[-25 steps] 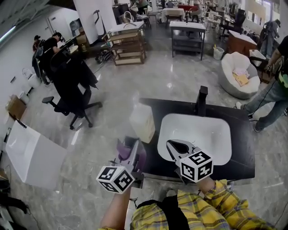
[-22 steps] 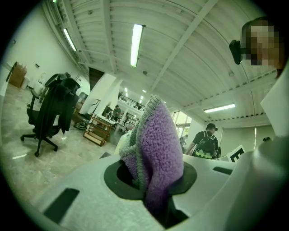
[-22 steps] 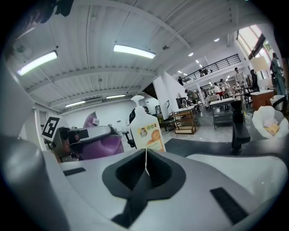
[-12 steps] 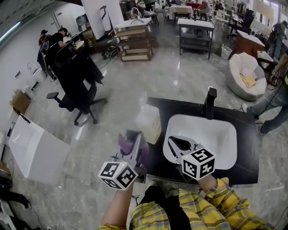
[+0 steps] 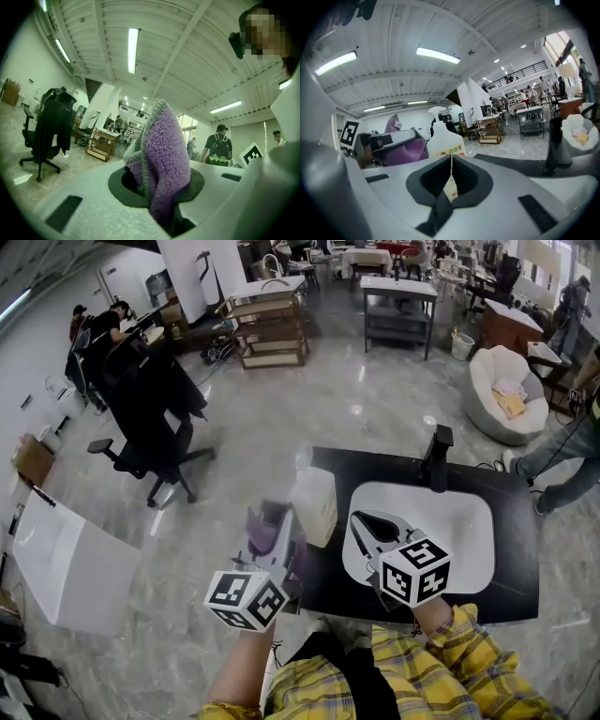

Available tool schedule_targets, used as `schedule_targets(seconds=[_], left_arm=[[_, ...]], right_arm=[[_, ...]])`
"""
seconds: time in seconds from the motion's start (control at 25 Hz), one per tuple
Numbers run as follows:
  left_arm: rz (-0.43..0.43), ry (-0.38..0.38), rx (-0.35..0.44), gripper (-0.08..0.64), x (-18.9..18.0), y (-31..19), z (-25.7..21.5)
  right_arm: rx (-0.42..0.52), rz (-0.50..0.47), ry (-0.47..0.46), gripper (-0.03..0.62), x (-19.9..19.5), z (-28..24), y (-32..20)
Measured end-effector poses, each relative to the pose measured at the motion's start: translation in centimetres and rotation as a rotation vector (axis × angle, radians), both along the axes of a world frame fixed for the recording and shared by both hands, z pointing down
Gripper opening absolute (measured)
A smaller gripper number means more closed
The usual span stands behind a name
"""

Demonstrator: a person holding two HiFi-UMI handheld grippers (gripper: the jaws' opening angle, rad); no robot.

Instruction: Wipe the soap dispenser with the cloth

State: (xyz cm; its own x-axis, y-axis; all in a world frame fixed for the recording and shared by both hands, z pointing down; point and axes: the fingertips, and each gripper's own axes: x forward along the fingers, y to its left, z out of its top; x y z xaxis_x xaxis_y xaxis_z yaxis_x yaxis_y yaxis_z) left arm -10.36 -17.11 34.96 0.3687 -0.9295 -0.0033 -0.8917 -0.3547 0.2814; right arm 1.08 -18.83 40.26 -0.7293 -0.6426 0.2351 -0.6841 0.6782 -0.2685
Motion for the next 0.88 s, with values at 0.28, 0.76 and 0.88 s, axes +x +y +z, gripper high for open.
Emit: schedule_targets(seconds=[0.28, 0.76, 0.88], left_arm=[[0.018, -0.058, 0.032, 0.066, 0.0, -1.3, -1.7], [0.089, -0.095, 0.119, 0.060, 1.9, -2.4, -1.8], [0.103, -0.087, 0.114, 0.060, 2.0, -2.3, -1.1]], right_arm=[[-0.010, 0.012, -0.008, 0.006, -0.6, -0.6, -0.9], [-0.028, 0.023, -0.014, 0.006, -0.7, 0.1, -1.3], [-0.033, 0.023, -0.013, 0.006, -0.8, 0.3, -1.3]])
